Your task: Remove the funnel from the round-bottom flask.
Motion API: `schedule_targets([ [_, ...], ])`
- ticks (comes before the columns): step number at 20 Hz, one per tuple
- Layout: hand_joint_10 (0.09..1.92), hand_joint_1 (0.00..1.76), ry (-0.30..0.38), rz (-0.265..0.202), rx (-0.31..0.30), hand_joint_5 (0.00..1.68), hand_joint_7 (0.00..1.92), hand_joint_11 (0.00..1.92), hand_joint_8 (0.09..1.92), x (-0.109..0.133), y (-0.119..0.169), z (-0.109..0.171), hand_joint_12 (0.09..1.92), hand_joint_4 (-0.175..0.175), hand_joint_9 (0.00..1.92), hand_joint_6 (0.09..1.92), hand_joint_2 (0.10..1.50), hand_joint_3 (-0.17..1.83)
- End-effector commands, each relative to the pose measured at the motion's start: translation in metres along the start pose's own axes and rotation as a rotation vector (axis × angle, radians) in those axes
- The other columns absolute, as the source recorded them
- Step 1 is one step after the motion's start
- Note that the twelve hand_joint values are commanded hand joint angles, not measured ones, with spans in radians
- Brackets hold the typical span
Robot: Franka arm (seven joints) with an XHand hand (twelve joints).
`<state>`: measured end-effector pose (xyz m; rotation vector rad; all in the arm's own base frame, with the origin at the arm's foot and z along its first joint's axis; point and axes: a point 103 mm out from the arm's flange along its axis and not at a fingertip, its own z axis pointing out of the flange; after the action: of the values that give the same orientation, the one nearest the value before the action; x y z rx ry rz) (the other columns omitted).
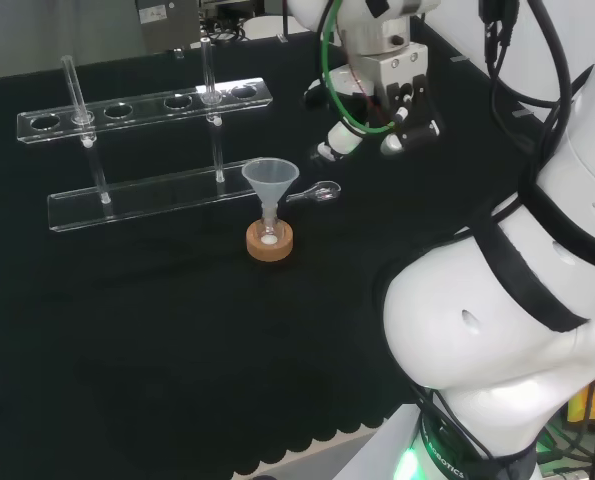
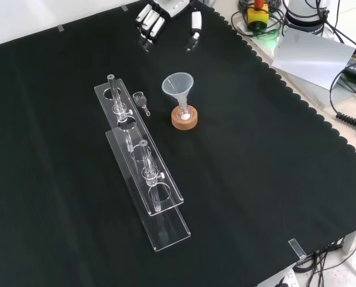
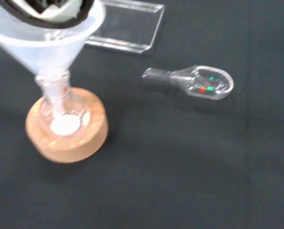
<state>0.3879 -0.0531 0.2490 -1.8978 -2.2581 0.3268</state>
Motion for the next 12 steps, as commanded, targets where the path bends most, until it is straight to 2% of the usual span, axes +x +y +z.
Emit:
schedule_targets([
  [1, 0.66, 0.69, 0.000, -0.058, 0.073, 0.31, 0.15, 0.18, 0.68, 0.029, 0.006, 0.001, 1.41, -0.048, 0.39, 0.10, 0.65, 0.47],
  [12, 0.73, 0.61, -0.013, -0.123, 0.169, 0.25, 0.01, 0.25, 0.70, 0.054, 0.034, -0.003, 1.47, -0.026, 0.30, 0.09, 0.65, 0.38],
])
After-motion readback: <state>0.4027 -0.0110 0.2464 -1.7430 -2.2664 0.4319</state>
